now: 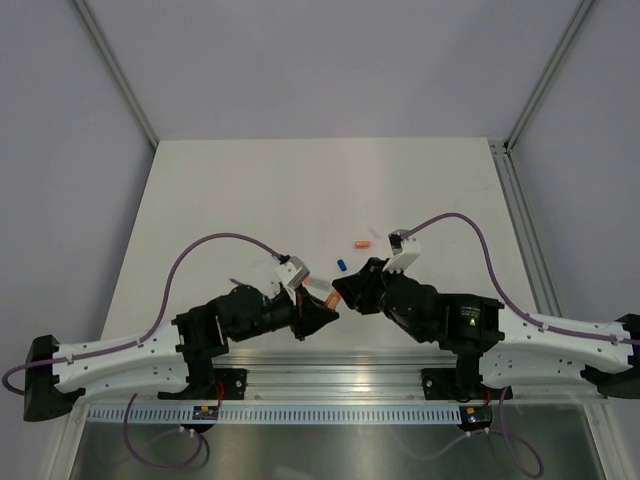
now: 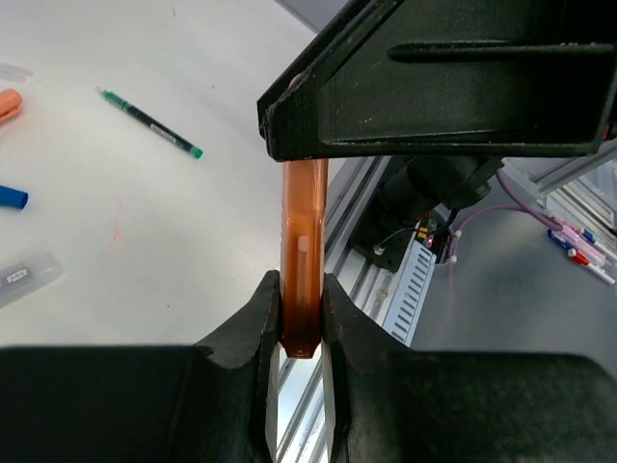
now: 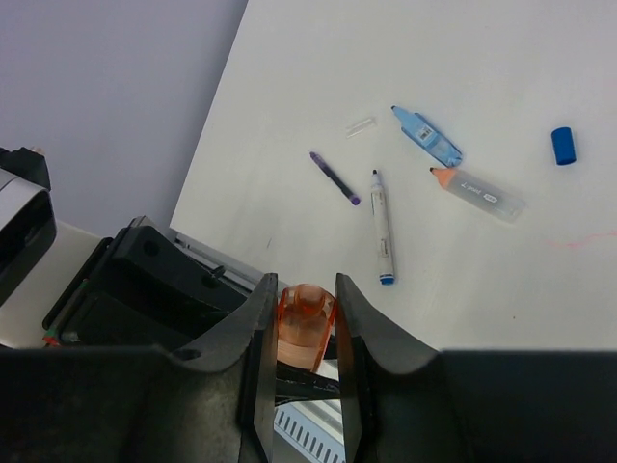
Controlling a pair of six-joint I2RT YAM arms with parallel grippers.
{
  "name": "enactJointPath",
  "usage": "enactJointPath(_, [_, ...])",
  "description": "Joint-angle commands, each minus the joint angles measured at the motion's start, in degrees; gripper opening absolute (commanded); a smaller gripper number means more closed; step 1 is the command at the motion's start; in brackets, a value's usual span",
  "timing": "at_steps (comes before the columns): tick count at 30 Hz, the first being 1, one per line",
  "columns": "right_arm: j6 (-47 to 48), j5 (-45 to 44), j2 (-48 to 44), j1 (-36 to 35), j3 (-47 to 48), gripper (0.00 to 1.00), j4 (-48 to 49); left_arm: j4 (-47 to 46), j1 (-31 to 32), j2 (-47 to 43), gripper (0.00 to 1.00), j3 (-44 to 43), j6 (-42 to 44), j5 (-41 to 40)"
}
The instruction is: Insert the pens into the pen caps
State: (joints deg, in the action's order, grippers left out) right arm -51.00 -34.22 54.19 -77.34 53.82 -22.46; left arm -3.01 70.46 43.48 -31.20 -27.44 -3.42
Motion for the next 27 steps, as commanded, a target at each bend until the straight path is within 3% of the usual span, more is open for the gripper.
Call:
enactJointPath(1, [-5.5, 2.6, 2.0, -5.6, -5.0, 0.0, -5.0, -14.9, -3.9, 0.4, 0.0, -6.9, -0.4, -5.4])
enactJointPath(10, [-10.8, -1.6, 7.9, -13.1, -6.5, 0.0, -3.1, -16.6, -8.0, 2.6, 0.0, -7.7, -1.7, -2.1])
enactJointPath(17, [-17.3, -0.2, 16.5, -16.8, -10.1, 0.0, 5.1, -15.8, -11.3, 2.6, 0.0, -11.2, -0.6, -0.8])
enactJointPath(23, [-18.5, 0.5, 18.1, -17.5, -10.3, 0.0, 5.5, -15.5, -16.0, 0.5, 0.0, -11.3, -1.7, 0.5])
enactJointPath(27, [-17.4, -2.4, 18.5, -17.5, -7.0, 0.0, 1.0, -17.7, -16.1, 1.9, 0.0, -9.9, -5.3, 6.7])
